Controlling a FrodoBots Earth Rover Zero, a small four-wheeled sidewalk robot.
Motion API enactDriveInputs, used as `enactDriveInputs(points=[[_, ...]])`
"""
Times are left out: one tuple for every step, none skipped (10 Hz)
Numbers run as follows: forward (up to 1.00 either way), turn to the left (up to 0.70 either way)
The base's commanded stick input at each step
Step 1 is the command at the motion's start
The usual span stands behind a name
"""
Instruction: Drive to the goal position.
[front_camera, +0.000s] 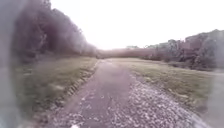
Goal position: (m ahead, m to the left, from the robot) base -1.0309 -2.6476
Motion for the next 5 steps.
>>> enactDriveInputs(points=[[0.50, 0.00], [0.50, 0.00], [0.50, 0.00], [0.50, 0.00], [0.50, 0.00]])
